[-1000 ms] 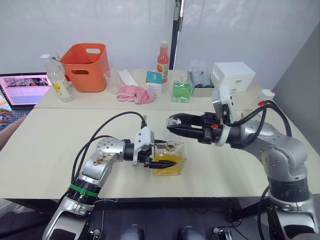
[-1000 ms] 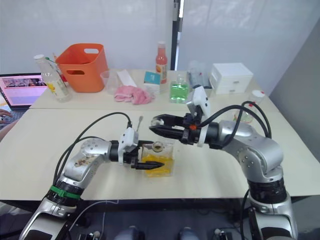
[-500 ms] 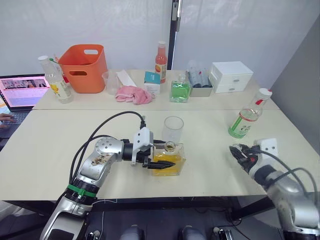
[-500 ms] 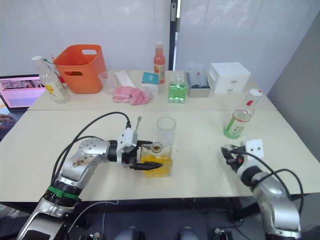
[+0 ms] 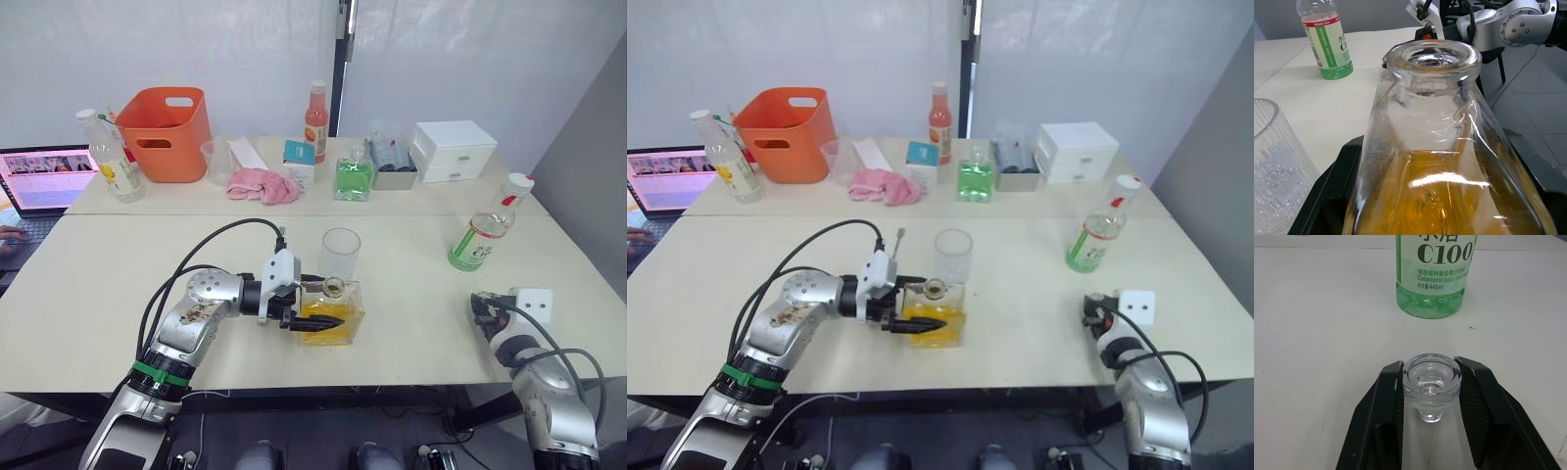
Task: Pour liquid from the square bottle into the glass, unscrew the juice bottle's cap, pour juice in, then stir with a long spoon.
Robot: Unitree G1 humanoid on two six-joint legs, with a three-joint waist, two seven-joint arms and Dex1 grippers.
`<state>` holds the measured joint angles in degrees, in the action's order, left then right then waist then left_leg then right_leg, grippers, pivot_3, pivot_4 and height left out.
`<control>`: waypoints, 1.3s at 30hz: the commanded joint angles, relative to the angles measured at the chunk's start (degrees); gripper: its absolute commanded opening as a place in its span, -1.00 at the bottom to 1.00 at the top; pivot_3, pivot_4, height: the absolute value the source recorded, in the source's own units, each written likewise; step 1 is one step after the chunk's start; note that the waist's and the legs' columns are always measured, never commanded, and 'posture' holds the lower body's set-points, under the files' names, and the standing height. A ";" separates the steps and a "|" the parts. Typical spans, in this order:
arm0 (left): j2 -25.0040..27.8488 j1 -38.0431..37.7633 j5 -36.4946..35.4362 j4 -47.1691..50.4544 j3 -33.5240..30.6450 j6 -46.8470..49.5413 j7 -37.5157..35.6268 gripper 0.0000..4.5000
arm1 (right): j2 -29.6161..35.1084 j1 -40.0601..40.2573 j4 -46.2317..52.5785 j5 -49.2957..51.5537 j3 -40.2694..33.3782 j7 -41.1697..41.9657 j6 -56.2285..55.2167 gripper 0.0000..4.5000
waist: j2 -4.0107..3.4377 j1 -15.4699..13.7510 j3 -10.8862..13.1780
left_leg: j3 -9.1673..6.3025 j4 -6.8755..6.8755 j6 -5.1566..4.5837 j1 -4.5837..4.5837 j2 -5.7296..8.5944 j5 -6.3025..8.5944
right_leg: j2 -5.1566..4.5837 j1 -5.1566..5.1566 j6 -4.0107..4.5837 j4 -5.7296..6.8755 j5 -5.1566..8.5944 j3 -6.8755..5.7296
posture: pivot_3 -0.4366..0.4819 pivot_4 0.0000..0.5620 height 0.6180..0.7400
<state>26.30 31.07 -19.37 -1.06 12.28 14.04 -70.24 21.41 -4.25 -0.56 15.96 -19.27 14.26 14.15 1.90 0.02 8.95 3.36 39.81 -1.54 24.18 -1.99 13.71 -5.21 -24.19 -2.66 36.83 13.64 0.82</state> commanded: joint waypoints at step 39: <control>7.39 17.29 2.28 -16.65 -12.26 -8.86 7.68 0.25 | 8.46 -5.05 25.73 15.42 12.95 16.14 13.96 1.00 | -0.21 -1.33 0.20 | 0.08 0.07 -0.01 0.21 0.09 -0.01 | 0.01 -0.05 -0.03 -0.08 0.01 -0.08 | -0.05 -0.47 0.59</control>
<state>34.76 44.64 -18.94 -15.86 -0.07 11.22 -64.06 29.79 -8.52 24.72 32.25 -5.73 30.19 29.32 1.69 -1.31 9.15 3.45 39.88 -1.56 24.42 -1.87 13.70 -5.21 -24.25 -2.69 36.75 13.65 0.75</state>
